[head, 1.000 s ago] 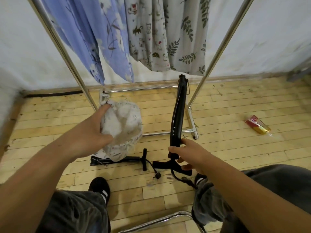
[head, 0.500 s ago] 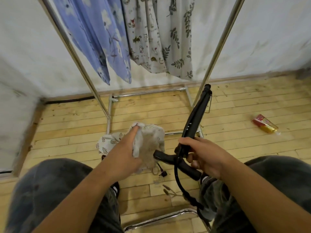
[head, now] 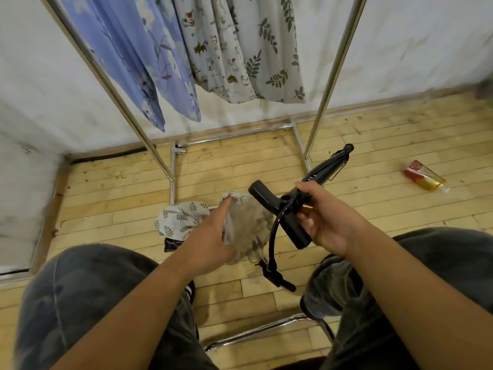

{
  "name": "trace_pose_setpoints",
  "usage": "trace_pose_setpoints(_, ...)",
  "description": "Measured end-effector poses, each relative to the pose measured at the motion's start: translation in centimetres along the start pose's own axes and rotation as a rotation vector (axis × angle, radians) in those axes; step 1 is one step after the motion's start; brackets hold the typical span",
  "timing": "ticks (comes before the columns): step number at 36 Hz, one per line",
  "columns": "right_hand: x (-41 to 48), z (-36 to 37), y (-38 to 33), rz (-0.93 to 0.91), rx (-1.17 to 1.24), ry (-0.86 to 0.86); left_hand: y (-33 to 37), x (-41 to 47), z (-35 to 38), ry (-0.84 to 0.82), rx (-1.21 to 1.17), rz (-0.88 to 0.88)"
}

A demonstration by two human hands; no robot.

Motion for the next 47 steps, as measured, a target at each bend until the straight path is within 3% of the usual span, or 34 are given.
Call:
trace_pose_setpoints(22, 0.6, 0.9, -1.6, -0.132, 0.238, -0.062, -1.6, 0.9, 1.1, -0.147, 0.062, 0.06)
trace_pose_setpoints(27, 1.1, 0.6, -1.2, -0.097, 0.183, -0.015, -2.2, 1.3, 0.7, -0.059, 0.06, 0.01)
trace_pose_setpoints(38, 1.7, 0.5, -0.4, -0.089, 0.036, 0.031, -0.6, 1.2, -0.1, 0.098, -0.173, 0.053)
trace_pose_setpoints(47, 1.8, 0.4, -0.1, -0.053, -0.068, 0.061, 0.5, 1.0, -1.1, 0.23, -0.191, 0.074)
Point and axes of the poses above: each hand's wrist, its own x-axis towards the middle knuckle, its own z-axis out of the palm, y = z × x, the point moved 3 cm from there along x, towards the middle knuckle, and after that the axes turned 1 degree about z, right-handed, at the moved point
